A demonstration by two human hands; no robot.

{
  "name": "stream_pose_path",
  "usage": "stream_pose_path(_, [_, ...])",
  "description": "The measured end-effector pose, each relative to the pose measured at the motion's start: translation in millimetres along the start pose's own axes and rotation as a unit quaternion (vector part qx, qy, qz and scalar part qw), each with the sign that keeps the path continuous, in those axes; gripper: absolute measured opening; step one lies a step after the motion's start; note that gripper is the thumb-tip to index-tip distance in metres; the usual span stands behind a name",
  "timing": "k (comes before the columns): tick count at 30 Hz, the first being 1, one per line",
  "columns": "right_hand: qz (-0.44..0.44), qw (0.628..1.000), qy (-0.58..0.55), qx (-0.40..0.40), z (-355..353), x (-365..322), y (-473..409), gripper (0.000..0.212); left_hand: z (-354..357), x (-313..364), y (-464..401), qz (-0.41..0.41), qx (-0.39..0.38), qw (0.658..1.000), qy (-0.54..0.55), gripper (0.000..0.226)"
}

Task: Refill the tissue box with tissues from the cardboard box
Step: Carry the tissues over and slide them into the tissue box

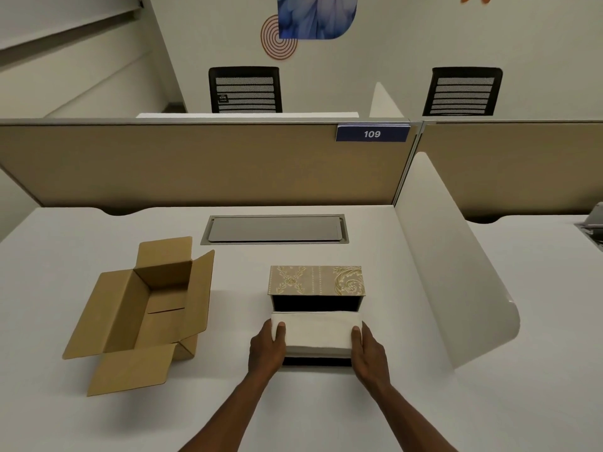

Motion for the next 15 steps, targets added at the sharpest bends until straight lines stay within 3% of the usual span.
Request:
stream_pose_path(4, [0.022,0.999,-0.022,0.011,-6.6,3.0,-4.7,0.049,-2.4,4.5,6.1,0.002,-0.001,1.0,0.021,0.063])
stream_pose_path(8, [-0.001,0.985,0.007,0.172,-39.2,-13.8,-16.8,0.038,-1.9,0.7,18.5,-0.021,0.01,0.996,0.087,0.062])
stream_pose_path(11, [-0.067,0.971,0.028,0.23,-59.5,-45.8,-36.0,0.025,-1.2,-10.3,31.6,-0.064,0.037,0.983,0.171,0.062])
stream_pose_path(13, [-0.119,0.968,0.057,0.212,-64.4,-68.6,-55.1,0.029,-1.4,-23.4,42.1,-0.11,0.076,0.97,0.204,0.06])
stream_pose_path(15, [-0.161,0.971,0.107,0.143,-60.3,-89.7,-77.3,0.039,7.3,-36.6,52.7,-0.179,0.061,0.956,0.223,0.058])
Point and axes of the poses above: each hand's wrist, its own y-axis away from the middle knuckle, its own z-axis out of the palm, x = y × z, the point moved 6 cm from there along -y, towards the middle knuckle, and after that the axes turned 10 degrees about -z, right-handed, at the moved point
